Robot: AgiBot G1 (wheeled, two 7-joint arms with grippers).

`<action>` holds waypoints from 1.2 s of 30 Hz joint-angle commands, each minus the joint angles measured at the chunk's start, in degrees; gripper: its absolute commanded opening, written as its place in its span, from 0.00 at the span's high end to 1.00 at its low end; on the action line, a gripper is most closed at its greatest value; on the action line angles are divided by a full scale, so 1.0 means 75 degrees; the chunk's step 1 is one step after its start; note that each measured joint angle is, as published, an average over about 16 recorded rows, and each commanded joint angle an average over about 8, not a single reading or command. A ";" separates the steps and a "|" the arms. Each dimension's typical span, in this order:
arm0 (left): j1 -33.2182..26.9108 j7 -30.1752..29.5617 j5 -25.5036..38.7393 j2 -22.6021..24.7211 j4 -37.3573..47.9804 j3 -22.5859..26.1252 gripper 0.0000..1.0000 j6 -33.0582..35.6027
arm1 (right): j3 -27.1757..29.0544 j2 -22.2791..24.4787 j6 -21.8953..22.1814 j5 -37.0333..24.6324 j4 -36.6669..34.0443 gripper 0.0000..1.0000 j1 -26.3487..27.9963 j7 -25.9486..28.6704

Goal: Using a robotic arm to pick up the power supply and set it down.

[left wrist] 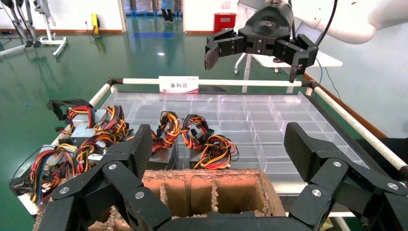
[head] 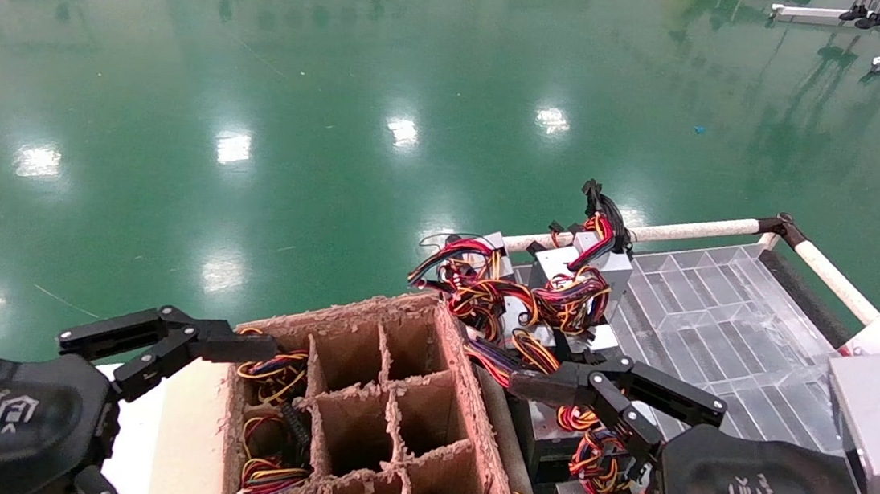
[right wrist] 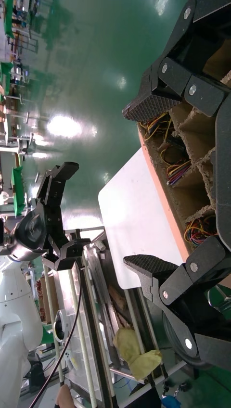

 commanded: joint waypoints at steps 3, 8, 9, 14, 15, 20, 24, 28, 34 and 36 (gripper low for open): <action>0.0000 0.0000 0.0000 0.0000 0.0000 0.0000 1.00 0.0000 | 0.0000 0.0000 0.0000 0.0000 0.0000 0.00 0.0000 0.0000; 0.0000 0.0000 0.0000 0.0000 0.0000 0.0000 1.00 0.0000 | -0.0002 0.0000 0.0005 -0.0010 -0.0002 0.00 -0.0006 -0.0001; 0.0000 0.0000 0.0000 0.0000 0.0000 0.0000 1.00 0.0000 | -0.0011 -0.0007 0.0021 -0.0036 -0.0013 0.00 -0.0010 -0.0009; 0.0000 0.0000 0.0000 0.0000 0.0000 0.0000 1.00 0.0000 | -0.0226 -0.0242 0.0304 -0.0565 -0.0230 0.00 0.0055 -0.0122; 0.0000 0.0001 0.0000 0.0000 0.0000 0.0000 1.00 0.0000 | -0.0300 -0.0341 0.0389 -0.0724 -0.0309 0.00 0.0096 -0.0145; -0.0001 0.0001 0.0000 0.0000 0.0000 0.0001 1.00 0.0000 | -0.0803 -0.1016 0.0787 -0.1708 -0.0779 0.00 0.0546 -0.0243; -0.0001 0.0001 0.0000 0.0000 0.0000 0.0001 1.00 0.0000 | -0.1212 -0.1653 0.1105 -0.2550 -0.1241 0.00 0.1044 -0.0448; -0.0001 0.0001 0.0000 0.0000 0.0001 0.0001 1.00 0.0000 | -0.1548 -0.2298 0.1564 -0.3368 -0.1741 0.00 0.1466 -0.0875; -0.0001 0.0001 -0.0001 0.0000 0.0001 0.0001 1.00 0.0000 | -0.1905 -0.3297 0.2192 -0.4224 -0.2590 0.00 0.1944 -0.1783; -0.0001 0.0001 -0.0001 0.0000 0.0001 0.0001 1.00 0.0000 | -0.1985 -0.3637 0.2325 -0.4386 -0.2937 0.00 0.2099 -0.2155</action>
